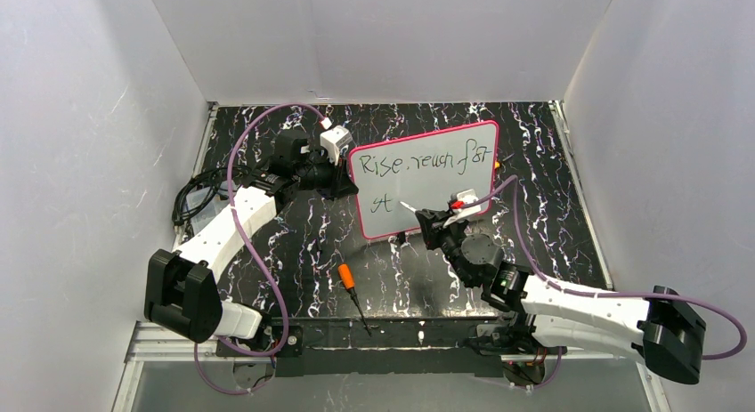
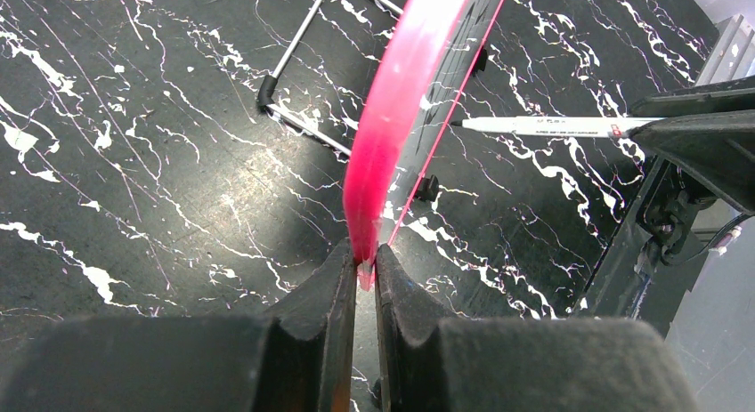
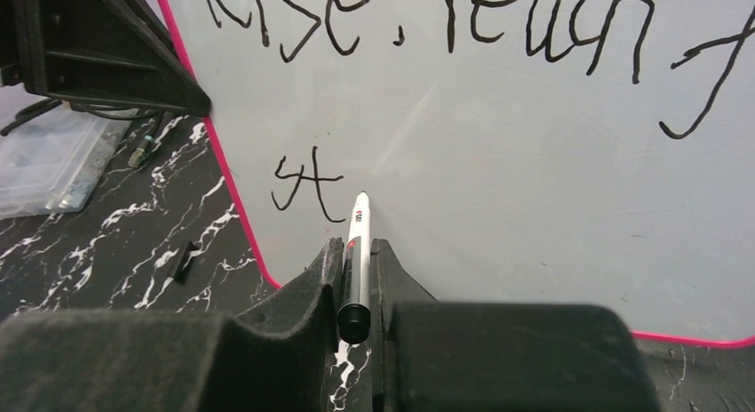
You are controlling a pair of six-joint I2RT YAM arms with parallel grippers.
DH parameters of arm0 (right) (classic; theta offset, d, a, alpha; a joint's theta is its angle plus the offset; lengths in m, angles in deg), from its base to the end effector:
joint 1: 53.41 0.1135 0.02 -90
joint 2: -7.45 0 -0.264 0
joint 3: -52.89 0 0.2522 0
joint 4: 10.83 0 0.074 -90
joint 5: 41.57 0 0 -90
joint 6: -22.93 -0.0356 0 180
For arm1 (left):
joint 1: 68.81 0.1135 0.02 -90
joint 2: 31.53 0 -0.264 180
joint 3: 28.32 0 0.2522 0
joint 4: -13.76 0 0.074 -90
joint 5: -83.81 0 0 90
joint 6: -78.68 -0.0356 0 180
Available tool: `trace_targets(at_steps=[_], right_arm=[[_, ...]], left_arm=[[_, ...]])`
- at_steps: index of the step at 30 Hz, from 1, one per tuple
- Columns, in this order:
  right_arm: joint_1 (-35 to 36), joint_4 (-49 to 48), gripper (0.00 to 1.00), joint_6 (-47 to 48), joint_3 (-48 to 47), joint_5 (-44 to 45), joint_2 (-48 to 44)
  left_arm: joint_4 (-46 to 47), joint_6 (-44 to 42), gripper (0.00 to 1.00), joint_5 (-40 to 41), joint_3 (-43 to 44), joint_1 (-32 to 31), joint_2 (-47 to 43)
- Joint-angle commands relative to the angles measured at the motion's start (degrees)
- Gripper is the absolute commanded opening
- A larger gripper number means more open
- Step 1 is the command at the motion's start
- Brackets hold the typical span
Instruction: Write a sentence on the whiteboard
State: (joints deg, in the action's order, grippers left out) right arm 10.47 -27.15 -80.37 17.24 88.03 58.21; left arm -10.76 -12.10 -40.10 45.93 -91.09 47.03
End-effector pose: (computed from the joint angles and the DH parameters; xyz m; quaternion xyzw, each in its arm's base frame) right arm 0.1075 0.1677 0.2544 -0.0624 0.6986 0.2341 0.6733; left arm 0.2792 -0.1358 0.3034 0.3100 0.7772 -0.3374 0.4313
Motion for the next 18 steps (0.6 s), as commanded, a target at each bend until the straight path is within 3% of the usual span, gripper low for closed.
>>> trace_targets(at_steps=[1, 10, 18], right_arm=[[-0.1, -4.0, 0.01, 2.3, -1.9, 3.3, 0.9], [-0.2, -7.9, 0.01, 5.0, -2.9, 2.8, 2.9], [-0.2, -5.4, 0.01, 3.6, -3.1, 0.3, 4.1]], left_arm=[[-1.0, 0.2, 0.0, -1.5, 1.4, -0.3, 0.1], [-1.0, 0.2, 0.0, -1.6, 1.4, -0.3, 0.4], [-1.1, 0.2, 0.0, -1.6, 1.4, -0.3, 0.4]])
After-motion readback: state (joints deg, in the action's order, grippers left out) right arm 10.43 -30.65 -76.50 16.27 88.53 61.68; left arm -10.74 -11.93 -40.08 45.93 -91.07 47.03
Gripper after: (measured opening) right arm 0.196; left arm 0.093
